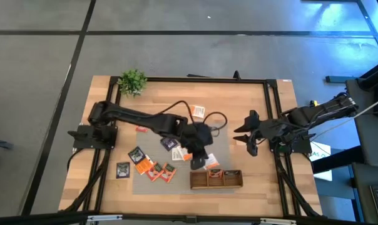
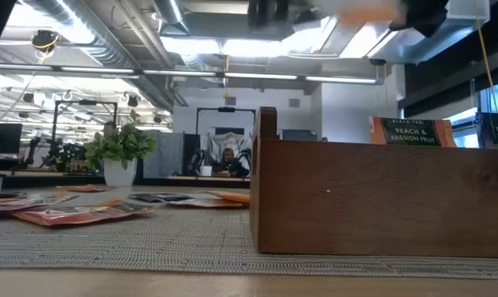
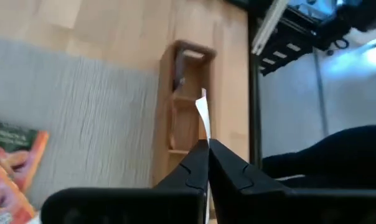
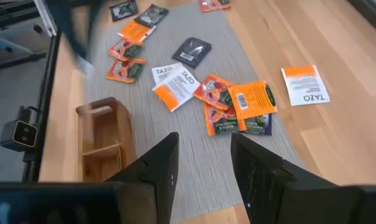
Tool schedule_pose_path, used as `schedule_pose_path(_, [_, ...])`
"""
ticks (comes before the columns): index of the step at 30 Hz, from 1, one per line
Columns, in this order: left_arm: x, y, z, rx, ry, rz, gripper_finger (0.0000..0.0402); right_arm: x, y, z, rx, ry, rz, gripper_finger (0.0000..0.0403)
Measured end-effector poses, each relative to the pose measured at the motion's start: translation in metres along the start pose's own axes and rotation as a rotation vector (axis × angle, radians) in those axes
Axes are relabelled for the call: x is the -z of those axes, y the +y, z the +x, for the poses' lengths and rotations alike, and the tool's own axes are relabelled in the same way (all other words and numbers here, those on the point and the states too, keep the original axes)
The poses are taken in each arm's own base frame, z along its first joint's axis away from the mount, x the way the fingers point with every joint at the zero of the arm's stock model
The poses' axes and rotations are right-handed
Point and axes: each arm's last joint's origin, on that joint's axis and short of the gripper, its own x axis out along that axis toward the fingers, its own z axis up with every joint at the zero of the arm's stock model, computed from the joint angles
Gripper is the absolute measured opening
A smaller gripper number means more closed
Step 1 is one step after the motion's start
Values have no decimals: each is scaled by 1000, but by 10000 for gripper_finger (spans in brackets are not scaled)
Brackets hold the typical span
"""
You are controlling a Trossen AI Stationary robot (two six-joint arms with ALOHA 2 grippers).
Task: Pick & Place Tea
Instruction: Put the orange tea bag into the left compartment of the wooden organizer
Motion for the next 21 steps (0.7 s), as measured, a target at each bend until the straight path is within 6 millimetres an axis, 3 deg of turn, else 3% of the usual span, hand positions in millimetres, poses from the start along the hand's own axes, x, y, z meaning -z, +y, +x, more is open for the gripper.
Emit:
schedule_pose_path(3, [3,-19,-12,-60,17,30,3,1,1,5,26,12,-9,149])
schedule_pose_path(9, [17,-42,-11,-104,30,88,3,2,5,20,79,45,-33,149])
schedule_pose_path(15, [29,-53,8,-108,67,96,3,5,9,35,104,91,-47,149])
schedule_pose_path(21, [46,-50,32,-171,179,104,3,7,13,48,120,120,-59,149])
